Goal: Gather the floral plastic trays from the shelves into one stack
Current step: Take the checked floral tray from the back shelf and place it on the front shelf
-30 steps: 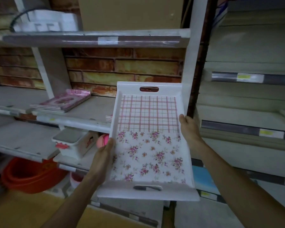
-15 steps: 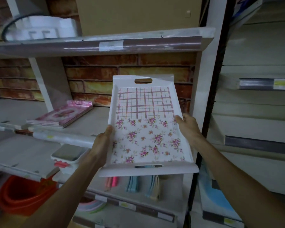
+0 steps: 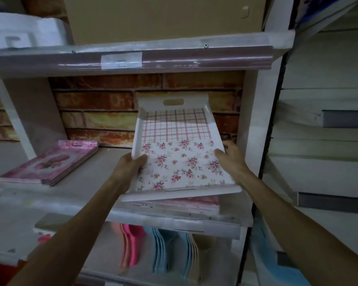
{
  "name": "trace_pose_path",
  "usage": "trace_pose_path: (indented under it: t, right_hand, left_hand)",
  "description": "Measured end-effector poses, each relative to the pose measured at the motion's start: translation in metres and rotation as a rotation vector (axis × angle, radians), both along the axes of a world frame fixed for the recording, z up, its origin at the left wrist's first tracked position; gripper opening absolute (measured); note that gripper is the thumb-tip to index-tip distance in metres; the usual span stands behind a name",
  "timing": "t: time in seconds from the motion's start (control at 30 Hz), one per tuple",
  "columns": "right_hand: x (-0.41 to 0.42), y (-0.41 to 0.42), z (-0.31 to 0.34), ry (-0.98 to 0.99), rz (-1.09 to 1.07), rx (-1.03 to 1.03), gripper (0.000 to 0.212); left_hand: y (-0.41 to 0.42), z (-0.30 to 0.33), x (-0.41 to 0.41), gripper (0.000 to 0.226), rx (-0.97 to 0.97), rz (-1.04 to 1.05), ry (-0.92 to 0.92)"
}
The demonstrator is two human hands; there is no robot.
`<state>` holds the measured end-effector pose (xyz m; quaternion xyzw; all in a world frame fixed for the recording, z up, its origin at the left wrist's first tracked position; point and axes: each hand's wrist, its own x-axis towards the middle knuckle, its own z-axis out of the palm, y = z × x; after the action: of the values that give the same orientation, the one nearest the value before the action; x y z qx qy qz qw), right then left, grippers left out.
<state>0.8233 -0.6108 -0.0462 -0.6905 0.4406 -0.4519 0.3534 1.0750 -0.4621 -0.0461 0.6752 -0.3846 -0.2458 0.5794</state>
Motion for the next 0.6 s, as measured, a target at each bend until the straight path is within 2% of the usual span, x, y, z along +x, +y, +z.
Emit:
trace_pose_path:
  t: [0.1,0.33,0.6]
  right_hand:
    - [0.007,-0.008,-0.007,0.031,-0.059,0.007,0.026]
    - [0.024,-0.006,-0.035,0.095,-0.138,0.043,0.021]
    - [0.034,-0.001,-0.058,0.194,-0.180,0.051,0.025]
  left_hand:
    - [-0.017,0.000,0.012,0.018,0.039,-0.015,-0.097]
    - [-0.047,-0.022,0.039,0.027,0.191,-0.029,-0.383]
    - [-0.065,-0.053,0.051,0.035,0.344,-0.056,-0.461]
